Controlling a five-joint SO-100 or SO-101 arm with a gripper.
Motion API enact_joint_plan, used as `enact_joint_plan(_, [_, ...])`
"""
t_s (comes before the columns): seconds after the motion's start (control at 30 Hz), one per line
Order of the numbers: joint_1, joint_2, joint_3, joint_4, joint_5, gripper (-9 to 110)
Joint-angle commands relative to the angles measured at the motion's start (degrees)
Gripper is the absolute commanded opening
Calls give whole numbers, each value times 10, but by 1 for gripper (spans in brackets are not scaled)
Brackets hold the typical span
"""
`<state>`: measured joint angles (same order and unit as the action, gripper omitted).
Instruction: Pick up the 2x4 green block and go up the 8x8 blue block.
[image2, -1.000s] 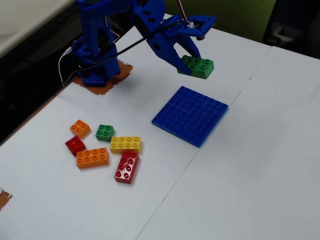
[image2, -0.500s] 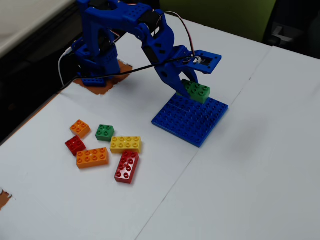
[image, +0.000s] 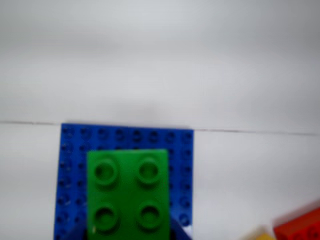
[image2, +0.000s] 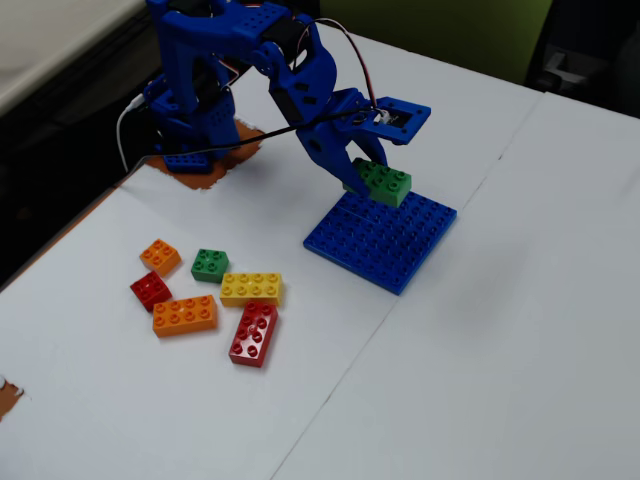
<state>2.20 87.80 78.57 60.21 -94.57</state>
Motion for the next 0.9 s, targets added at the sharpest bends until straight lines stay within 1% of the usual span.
enact_joint_plan(0.0, [7,35,-2,4,22,5])
enact_joint_plan(0.87, [8,36,-2,14,39,5])
